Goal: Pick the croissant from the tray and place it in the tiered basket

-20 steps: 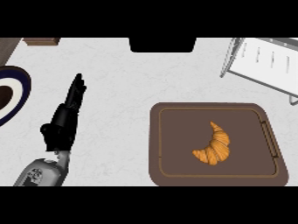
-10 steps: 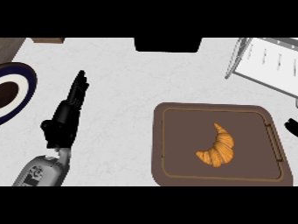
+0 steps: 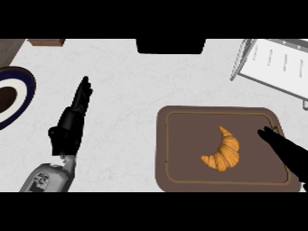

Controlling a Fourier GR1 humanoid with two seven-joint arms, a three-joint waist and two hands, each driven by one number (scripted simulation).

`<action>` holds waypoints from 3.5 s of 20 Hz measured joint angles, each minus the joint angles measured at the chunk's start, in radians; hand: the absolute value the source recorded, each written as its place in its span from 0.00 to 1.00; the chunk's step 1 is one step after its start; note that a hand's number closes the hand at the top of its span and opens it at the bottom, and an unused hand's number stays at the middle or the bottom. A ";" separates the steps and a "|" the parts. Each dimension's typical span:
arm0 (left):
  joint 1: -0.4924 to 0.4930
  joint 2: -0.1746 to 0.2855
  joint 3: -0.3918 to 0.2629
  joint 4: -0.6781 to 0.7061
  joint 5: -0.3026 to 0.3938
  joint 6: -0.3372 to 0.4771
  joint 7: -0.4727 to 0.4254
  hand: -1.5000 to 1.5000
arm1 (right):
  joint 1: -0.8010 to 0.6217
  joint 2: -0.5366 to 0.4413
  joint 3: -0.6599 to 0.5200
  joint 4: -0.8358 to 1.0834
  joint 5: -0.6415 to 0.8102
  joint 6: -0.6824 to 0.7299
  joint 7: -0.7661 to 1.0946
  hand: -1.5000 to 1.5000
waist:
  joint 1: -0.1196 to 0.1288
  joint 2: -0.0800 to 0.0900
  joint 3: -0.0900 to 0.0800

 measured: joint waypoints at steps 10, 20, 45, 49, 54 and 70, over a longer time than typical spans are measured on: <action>-0.024 -0.018 0.037 0.017 -0.014 -0.022 0.009 0.50 | -0.027 0.051 0.089 0.074 0.139 0.050 0.009 0.00 | -0.011 -0.002 0.001; 0.001 -0.032 0.059 0.007 -0.031 -0.045 0.003 0.50 | -0.074 0.104 0.160 0.163 0.269 0.126 -0.052 0.00 | -0.012 -0.002 0.001; 0.018 -0.094 0.114 -0.026 -0.105 -0.098 0.021 0.50 | 0.097 0.340 0.025 0.386 0.525 0.213 -0.287 0.00 | -0.016 -0.002 0.002; 0.010 -0.104 0.124 -0.020 -0.118 -0.106 0.028 0.50 | 0.075 0.412 0.038 0.402 0.562 0.247 -0.278 0.00 | -0.015 -0.002 0.002; 0.007 -0.121 0.134 -0.013 -0.133 -0.117 0.024 0.50 | 0.048 0.477 0.003 0.448 0.576 0.298 -0.297 0.00 | -0.015 -0.002 0.002; 0.019 -0.145 0.166 -0.052 -0.165 -0.158 0.053 0.50 | 0.044 0.608 -0.063 0.621 0.707 0.306 -0.438 0.00 | -0.015 -0.002 0.002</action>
